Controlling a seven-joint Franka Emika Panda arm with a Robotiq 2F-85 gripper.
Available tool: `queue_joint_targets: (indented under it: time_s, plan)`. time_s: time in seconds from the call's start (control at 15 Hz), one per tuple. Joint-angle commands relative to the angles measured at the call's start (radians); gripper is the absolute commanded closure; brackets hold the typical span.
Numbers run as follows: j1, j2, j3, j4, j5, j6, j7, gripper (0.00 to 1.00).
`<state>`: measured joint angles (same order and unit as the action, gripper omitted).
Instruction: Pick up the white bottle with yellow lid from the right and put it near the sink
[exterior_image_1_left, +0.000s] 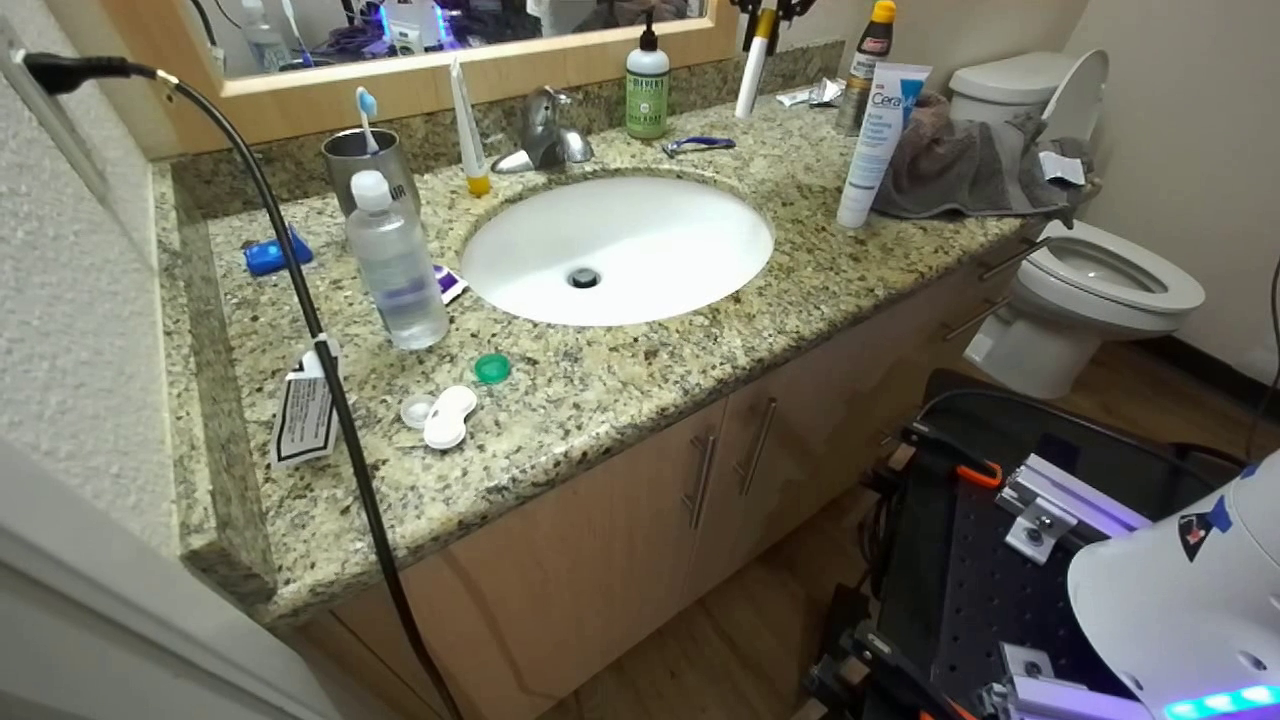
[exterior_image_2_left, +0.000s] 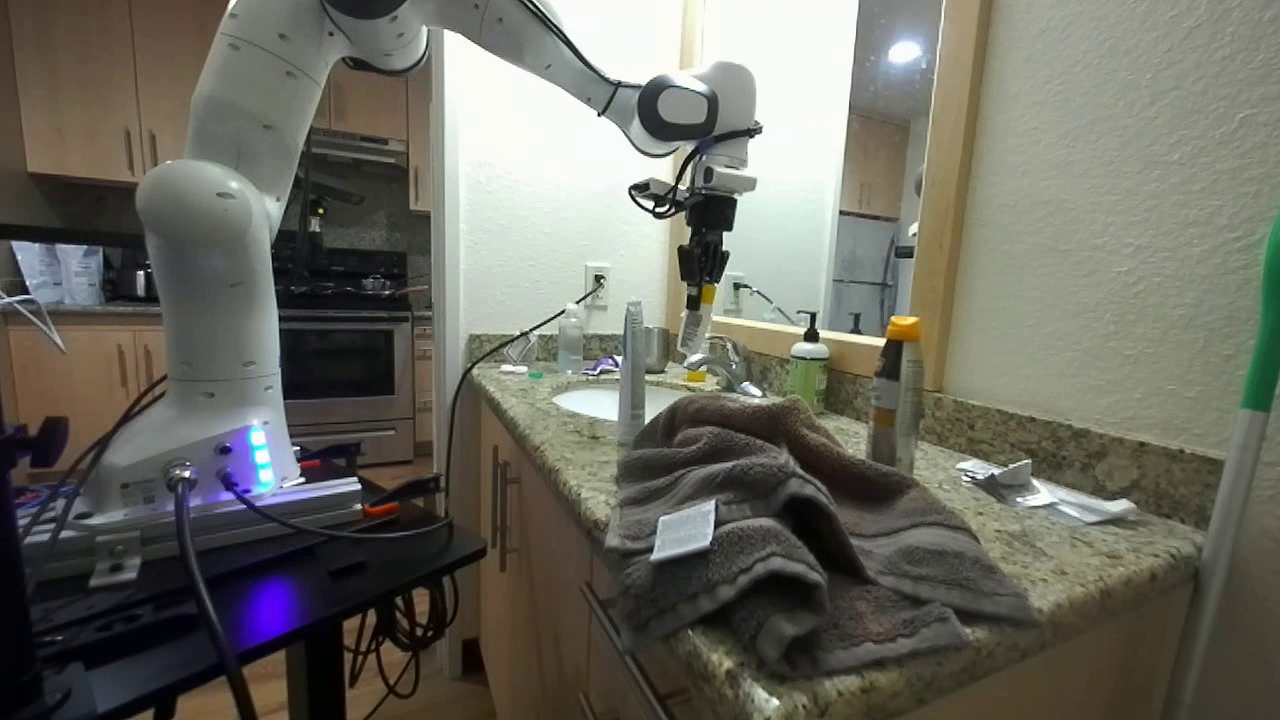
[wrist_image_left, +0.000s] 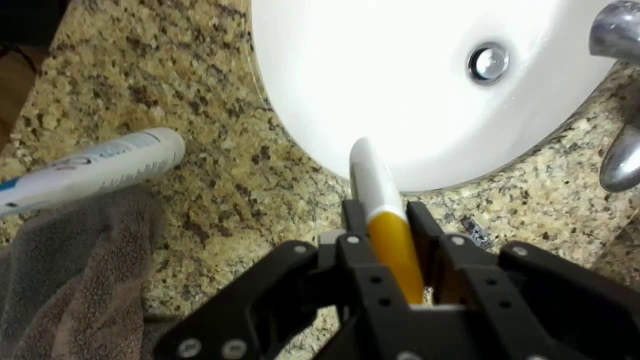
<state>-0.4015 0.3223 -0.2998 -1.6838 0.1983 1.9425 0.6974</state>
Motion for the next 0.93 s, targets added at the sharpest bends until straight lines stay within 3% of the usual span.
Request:
queue_joint_targets:
  time_s: [0.0,0.13,0.2,0.6,0.87]
  plan:
    - [0.011,-0.003,-0.025,0.000,0.030,-0.014,-0.006,0.74]
    - [0.001,-0.009,-0.035,-0.002,0.045,-0.024,-0.010,0.74]
    - [-0.001,-0.010,-0.035,-0.002,0.047,-0.025,-0.011,0.94]
    - [0.181,-0.027,-0.031,-0.067,-0.295,0.072,0.294,0.94]
    - [0.284,-0.042,-0.014,-0.124,-0.449,0.127,0.504,0.94]
